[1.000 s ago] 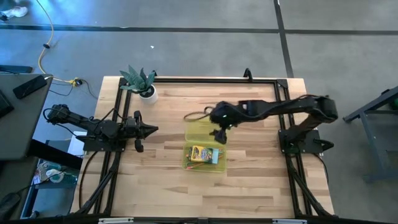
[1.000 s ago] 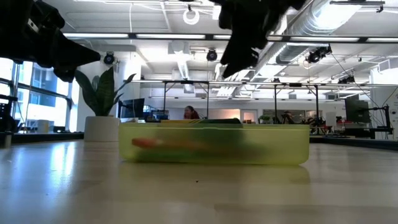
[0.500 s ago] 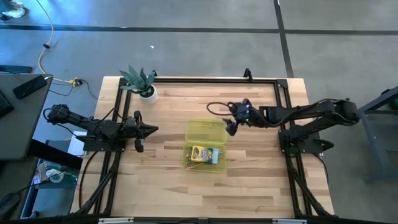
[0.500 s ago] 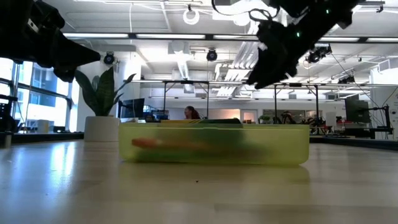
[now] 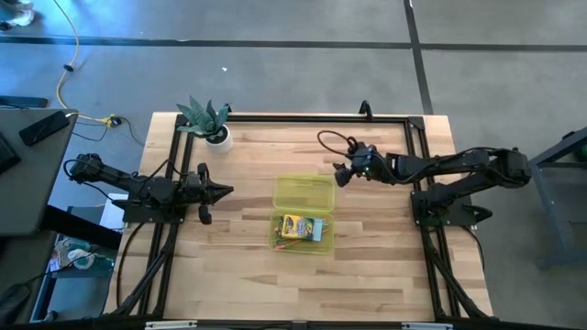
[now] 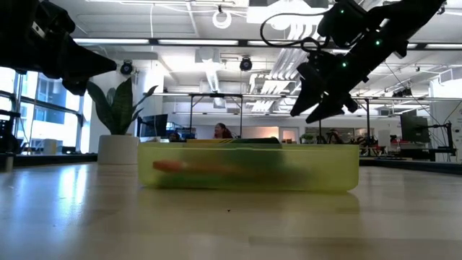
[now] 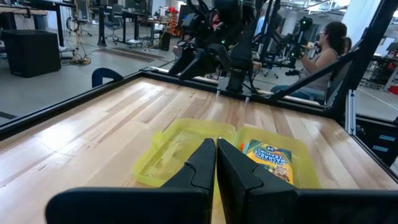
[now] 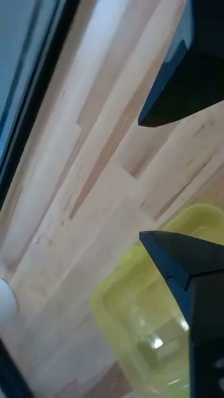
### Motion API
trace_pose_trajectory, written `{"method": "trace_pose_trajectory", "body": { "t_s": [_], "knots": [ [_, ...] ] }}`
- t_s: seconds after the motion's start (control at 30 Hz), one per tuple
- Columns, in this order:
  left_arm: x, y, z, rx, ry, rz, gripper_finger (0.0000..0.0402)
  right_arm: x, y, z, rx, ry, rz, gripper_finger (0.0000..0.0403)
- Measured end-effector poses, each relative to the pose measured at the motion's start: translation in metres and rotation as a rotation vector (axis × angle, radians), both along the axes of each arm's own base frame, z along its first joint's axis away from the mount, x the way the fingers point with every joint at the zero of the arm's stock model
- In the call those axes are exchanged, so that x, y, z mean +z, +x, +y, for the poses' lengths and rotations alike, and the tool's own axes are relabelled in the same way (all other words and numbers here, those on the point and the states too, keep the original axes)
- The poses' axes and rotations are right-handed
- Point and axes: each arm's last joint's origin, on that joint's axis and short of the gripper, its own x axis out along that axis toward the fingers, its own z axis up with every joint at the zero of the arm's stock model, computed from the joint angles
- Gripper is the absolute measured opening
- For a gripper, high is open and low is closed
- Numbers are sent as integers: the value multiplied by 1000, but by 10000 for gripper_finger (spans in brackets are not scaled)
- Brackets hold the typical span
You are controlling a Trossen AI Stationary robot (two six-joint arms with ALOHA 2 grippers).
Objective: Pack school essentials
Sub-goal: Close the yellow box
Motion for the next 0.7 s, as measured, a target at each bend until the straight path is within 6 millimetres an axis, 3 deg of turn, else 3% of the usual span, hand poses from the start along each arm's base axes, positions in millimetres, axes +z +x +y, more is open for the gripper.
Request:
{"method": "trace_pose_trajectory", "body": {
  "t_s": [0.37,0.7],
  "knots": [
    [0,0,0,0,0,0,5,-1,1,2,-18,148,-77,278],
    [5,0,2,66,42,-34,5,-1,-1,-5,-11,123,-60,275]
  ]
}}
